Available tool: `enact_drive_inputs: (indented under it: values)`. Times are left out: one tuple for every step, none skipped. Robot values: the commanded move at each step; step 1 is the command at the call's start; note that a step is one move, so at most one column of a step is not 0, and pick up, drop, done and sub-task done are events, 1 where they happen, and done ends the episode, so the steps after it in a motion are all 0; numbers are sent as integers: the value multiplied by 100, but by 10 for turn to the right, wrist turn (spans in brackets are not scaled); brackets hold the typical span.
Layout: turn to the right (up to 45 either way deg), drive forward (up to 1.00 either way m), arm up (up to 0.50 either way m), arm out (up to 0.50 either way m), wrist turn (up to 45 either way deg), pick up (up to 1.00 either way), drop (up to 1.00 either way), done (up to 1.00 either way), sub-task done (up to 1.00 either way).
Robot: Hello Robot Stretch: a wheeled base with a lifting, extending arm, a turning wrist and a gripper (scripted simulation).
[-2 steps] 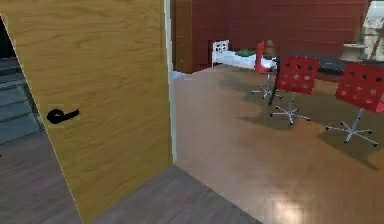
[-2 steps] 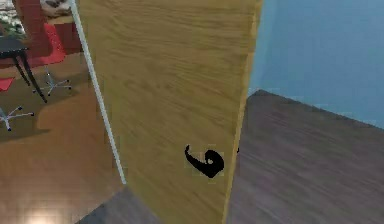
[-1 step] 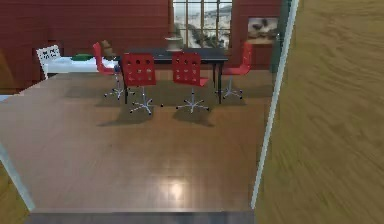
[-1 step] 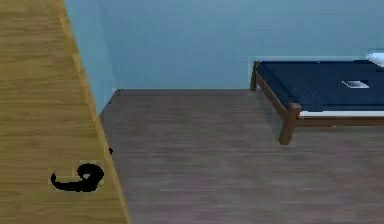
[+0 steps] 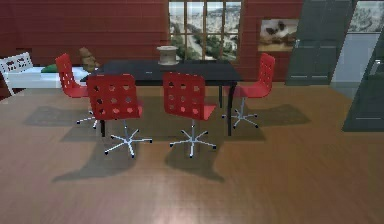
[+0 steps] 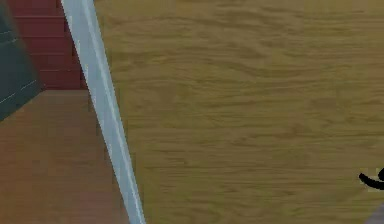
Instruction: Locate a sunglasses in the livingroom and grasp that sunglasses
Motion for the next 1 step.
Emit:
enact_drive_inputs:
  values:
    - [0,30,0,0,0,0,0,0,0]
